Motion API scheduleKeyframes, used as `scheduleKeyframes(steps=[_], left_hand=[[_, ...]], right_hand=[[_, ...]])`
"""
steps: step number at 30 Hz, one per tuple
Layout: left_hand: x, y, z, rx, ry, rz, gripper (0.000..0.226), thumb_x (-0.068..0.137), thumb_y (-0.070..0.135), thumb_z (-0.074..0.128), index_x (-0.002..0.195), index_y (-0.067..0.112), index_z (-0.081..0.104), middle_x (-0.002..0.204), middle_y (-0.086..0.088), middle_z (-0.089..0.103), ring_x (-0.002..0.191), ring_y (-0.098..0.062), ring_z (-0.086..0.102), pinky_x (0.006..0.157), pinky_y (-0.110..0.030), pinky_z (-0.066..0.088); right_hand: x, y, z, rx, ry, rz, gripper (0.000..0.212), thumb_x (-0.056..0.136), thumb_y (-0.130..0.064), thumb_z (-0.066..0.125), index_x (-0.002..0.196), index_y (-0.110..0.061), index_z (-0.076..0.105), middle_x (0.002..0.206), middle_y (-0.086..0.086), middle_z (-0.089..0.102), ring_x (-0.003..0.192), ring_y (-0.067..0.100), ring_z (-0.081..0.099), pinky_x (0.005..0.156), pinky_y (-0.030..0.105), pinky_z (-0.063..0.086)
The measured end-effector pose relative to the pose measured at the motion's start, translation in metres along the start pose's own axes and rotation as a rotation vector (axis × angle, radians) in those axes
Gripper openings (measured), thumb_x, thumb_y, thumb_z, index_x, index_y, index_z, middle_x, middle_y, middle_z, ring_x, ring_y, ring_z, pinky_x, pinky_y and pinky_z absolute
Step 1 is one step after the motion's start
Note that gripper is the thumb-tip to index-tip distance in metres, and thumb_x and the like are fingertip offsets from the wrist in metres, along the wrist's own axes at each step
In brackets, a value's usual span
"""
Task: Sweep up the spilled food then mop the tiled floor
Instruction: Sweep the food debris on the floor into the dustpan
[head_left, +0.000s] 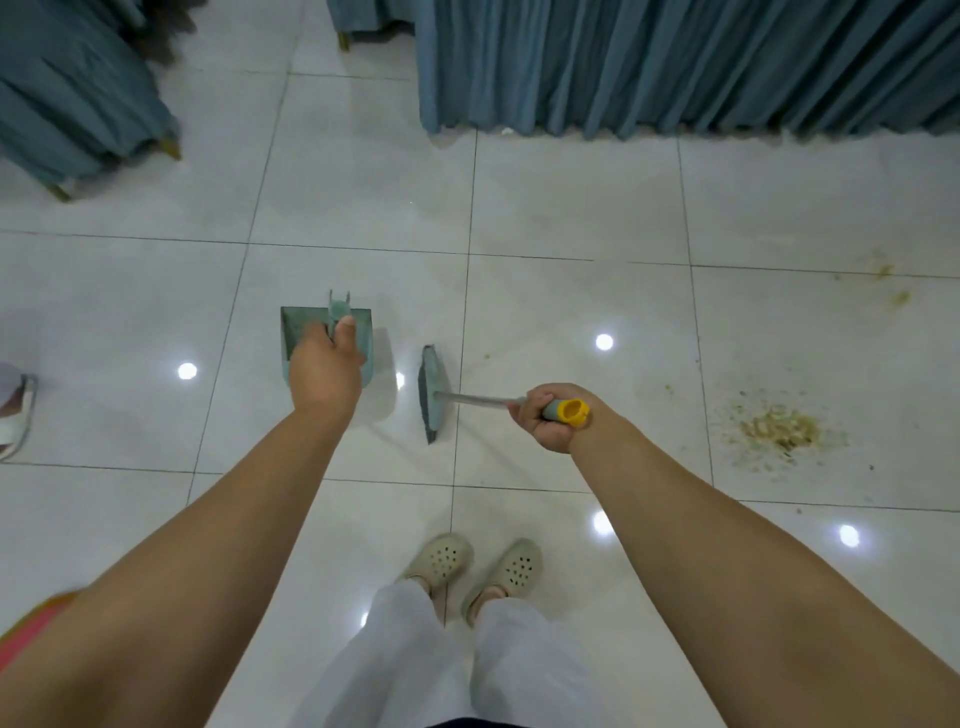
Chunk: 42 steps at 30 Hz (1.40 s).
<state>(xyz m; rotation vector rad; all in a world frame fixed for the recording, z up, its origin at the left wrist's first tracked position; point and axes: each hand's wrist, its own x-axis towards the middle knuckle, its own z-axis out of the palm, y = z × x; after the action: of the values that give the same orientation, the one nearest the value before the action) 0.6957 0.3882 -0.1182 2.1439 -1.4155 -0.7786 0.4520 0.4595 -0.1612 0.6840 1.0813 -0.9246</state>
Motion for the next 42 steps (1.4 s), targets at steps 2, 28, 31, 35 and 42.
scheduleKeyframes(steps=[2,28,31,35,42], left_hand=[[-0.008,0.01,0.014,0.01,-0.01,0.003,0.042,0.1,0.04,0.035,0.094,0.002,0.052,0.087,-0.015,0.06,0.079,-0.03,0.058,0.07,-0.037,0.049],[-0.106,0.056,0.092,-0.12,-0.203,0.078,0.04,0.099,0.044,0.034,0.09,0.007,0.047,0.095,-0.021,0.065,0.085,-0.039,0.063,0.078,-0.05,0.053],[-0.112,0.043,0.076,-0.107,-0.203,0.096,0.044,0.099,0.042,0.033,0.095,0.002,0.051,0.097,-0.023,0.065,0.088,-0.039,0.063,0.077,-0.046,0.052],[-0.121,0.014,0.044,-0.092,-0.181,0.123,0.049,0.1,0.041,0.033,0.105,-0.004,0.053,0.101,-0.023,0.064,0.091,-0.036,0.061,0.07,-0.034,0.044],[-0.143,-0.053,-0.026,-0.122,-0.142,0.152,0.047,0.1,0.04,0.035,0.106,-0.003,0.053,0.098,-0.019,0.066,0.09,-0.035,0.062,0.073,-0.034,0.046]], right_hand=[[-0.009,-0.023,-0.022,0.044,-0.007,-0.027,0.008,0.096,0.003,0.037,0.099,0.006,0.043,0.086,0.025,0.045,0.022,0.012,0.033,0.027,0.014,0.036],[-0.109,-0.083,-0.233,0.107,0.178,-0.346,0.051,0.096,0.004,0.029,0.146,-0.001,0.021,0.093,0.02,0.047,0.025,0.01,0.035,0.03,0.013,0.035],[-0.114,-0.049,-0.237,0.077,0.153,-0.308,0.047,0.096,0.004,0.03,0.142,-0.002,0.025,0.091,0.021,0.047,0.026,0.01,0.036,0.029,0.013,0.036],[-0.112,0.009,-0.23,0.041,0.09,-0.228,0.03,0.095,0.003,0.032,0.125,0.001,0.035,0.088,0.021,0.048,0.028,0.011,0.039,0.028,0.013,0.037],[-0.087,0.139,-0.186,-0.058,-0.012,-0.099,0.014,0.096,0.002,0.033,0.105,0.007,0.042,0.087,0.023,0.05,0.029,0.011,0.041,0.028,0.013,0.037]])
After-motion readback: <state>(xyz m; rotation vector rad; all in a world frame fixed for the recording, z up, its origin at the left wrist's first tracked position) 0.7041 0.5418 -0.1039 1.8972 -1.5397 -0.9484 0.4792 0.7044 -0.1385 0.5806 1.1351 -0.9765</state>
